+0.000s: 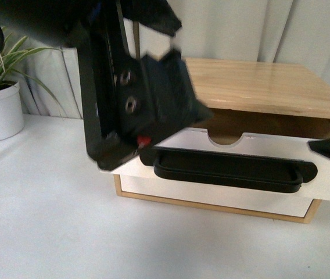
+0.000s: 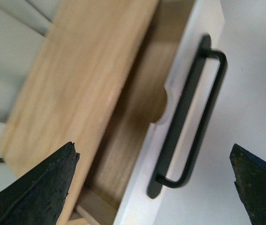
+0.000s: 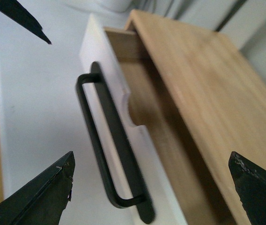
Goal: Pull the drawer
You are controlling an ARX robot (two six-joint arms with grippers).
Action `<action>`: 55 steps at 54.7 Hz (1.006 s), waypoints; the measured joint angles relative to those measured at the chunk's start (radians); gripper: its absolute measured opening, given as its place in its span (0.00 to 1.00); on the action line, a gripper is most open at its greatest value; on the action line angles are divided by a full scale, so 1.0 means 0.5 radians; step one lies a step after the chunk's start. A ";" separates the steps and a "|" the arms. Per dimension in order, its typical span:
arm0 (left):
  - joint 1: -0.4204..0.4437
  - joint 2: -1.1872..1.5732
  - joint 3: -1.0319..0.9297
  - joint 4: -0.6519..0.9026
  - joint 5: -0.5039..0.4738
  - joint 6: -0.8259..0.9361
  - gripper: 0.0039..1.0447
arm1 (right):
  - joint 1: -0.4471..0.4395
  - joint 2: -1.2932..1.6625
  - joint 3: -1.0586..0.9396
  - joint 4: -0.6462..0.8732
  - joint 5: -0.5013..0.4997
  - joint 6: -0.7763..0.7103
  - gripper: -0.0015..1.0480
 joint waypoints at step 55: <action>0.273 -1.796 -1.621 0.666 -1.436 -1.619 0.91 | -1.110 -1.719 -0.860 -0.119 0.034 1.376 0.91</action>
